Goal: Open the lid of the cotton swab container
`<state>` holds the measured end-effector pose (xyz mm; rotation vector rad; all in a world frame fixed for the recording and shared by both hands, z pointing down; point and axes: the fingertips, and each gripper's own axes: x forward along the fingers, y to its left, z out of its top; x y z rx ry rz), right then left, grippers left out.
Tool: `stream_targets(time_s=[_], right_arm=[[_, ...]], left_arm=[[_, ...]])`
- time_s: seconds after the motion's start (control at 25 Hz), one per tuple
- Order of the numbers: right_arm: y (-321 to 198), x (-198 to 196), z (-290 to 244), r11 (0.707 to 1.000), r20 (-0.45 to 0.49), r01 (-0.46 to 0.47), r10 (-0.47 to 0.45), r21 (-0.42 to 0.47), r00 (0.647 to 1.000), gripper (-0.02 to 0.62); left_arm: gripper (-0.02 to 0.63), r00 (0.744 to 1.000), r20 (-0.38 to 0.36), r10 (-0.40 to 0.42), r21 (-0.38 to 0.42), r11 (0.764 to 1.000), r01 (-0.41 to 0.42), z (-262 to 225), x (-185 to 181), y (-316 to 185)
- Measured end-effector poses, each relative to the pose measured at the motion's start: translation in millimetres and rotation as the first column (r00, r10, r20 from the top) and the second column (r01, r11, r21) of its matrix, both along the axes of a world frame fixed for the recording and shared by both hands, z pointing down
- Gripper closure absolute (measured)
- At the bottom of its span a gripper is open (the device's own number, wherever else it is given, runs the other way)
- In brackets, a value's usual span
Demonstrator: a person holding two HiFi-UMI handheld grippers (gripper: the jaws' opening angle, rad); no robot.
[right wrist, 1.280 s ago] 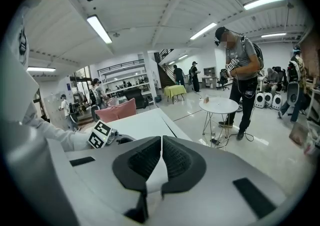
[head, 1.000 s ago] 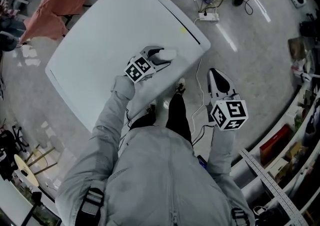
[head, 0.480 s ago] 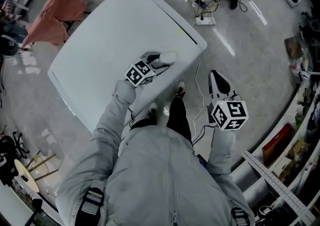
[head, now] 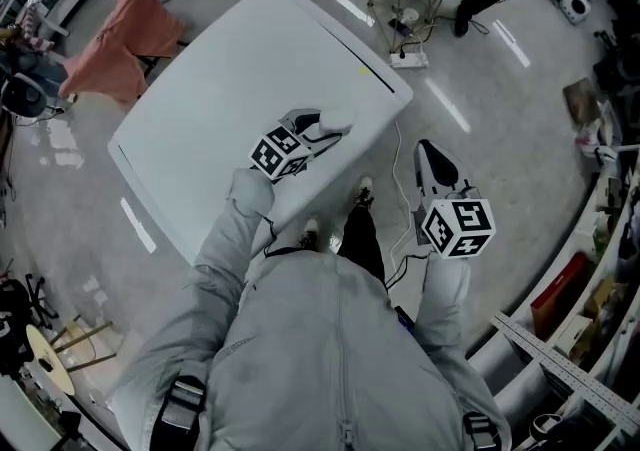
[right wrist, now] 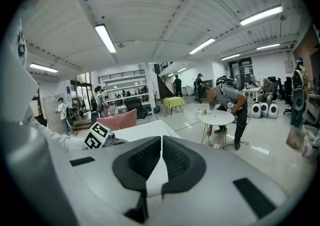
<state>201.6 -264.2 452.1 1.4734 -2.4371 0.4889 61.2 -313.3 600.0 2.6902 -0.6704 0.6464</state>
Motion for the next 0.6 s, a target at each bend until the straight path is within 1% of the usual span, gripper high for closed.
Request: stream_targets(time_s=[0.32,0.6], right_arm=[[24.9,-28.7,-33.2,0.994,-0.002,0.064,-0.064,0.085,0.998,0.557],[56.0,-56.9,-55.1,0.968,-0.028,0.174,-0.172,0.181,0.985,0.555]], left_arm=[[0.368,0.997,-0.055,0.054,0.074,0.996,-0.05,-56.7,-8.0,31.2],[0.368,0.989,-0.097,0.116,0.129,0.986,-0.103,-95.1,-7.2,72.1]])
